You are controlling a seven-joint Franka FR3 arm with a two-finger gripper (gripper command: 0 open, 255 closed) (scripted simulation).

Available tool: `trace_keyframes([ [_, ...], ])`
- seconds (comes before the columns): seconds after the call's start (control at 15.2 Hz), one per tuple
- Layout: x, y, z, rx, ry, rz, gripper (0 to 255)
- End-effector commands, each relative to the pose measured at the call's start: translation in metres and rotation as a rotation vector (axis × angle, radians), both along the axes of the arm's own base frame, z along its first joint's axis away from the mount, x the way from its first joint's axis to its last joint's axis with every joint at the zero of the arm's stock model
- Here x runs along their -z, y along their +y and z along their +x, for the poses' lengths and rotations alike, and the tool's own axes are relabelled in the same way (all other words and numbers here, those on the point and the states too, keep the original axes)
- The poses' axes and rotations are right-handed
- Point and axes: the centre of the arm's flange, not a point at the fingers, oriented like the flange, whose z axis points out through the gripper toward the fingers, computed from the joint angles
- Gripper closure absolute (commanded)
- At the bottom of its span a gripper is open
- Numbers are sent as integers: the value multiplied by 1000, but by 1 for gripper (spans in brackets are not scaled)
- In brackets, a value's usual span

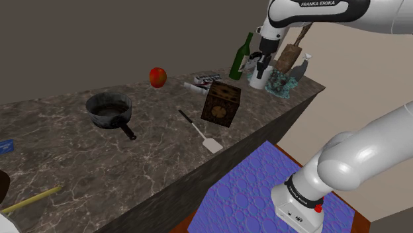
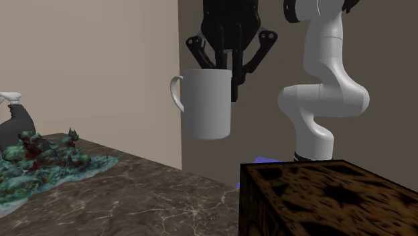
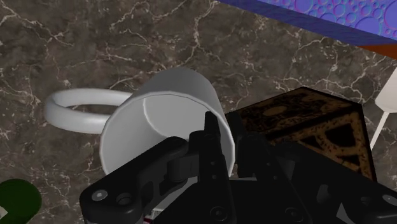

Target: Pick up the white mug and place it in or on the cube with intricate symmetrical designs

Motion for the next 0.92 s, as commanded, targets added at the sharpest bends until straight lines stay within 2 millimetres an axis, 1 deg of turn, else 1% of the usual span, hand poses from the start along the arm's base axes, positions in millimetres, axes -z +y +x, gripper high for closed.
trace_keyframes([
  [0.0,-10,0,0,0,0,0,255],
  [0.53,-52,0,0,0,0,0,255],
  [0.86,-62,62,20,0,0,0,255],
])
